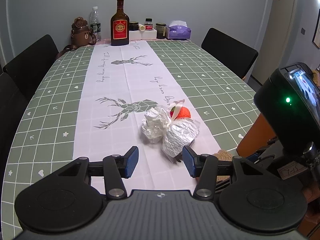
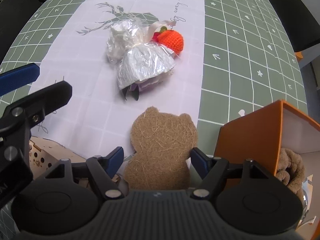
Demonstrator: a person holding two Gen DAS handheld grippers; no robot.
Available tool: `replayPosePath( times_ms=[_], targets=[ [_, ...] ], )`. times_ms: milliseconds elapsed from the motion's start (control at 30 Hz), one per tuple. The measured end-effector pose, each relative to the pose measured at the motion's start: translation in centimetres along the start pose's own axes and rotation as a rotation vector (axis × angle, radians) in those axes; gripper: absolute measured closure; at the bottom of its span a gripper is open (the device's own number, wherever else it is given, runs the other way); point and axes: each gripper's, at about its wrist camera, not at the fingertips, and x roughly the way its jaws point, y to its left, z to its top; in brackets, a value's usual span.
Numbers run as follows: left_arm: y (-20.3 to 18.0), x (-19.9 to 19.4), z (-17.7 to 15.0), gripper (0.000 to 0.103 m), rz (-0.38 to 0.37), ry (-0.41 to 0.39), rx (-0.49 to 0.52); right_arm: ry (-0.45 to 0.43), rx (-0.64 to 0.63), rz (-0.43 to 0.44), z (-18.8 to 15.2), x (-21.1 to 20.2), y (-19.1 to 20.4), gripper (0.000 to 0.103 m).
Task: Organize soft objects
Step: 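Grasp the bear-shaped coir sponge with the right gripper and lift it, then grasp the foil-wrapped bundle with the left gripper while the right gripper holds the sponge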
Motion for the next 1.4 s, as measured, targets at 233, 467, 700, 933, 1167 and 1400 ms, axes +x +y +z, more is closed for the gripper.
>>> replayPosePath(
  times_ms=[233, 467, 700, 933, 1167, 1400],
  targets=[
    [0.0, -0.5, -0.1, 0.045, 0.027, -0.022, 0.003, 0.038, 0.022, 0.009, -0.1, -0.2, 0.1, 0.03],
    [0.1, -0.7, -0.4, 0.044, 0.031, -0.027, -0.005, 0.051, 0.071, -0.02, 0.3, 0.7, 0.1, 0.032],
    [0.6, -0.5, -0.6, 0.044, 0.022, -0.015, -0.025, 0.004, 0.042, -0.004, 0.2, 0.6, 0.0, 0.038],
    [0.6, -0.2, 0.2, 0.039, -0.023, -0.019, -0.041, -0.106, -0.075, 0.001, 0.1, -1.9, 0.0, 0.038],
    [0.6, 1.7, 2.6, 0.026, -0.076, 0.013, -0.138, -0.249, -0.115, 0.012, 1.6, -5.1, -2.1, 0.038],
    [1.2, 5.5, 5.1, 0.026, -0.071, 0.11, -0.288, -0.358, -0.095, 0.015, 3.8, -6.0, -4.5, 0.038]
  ],
)
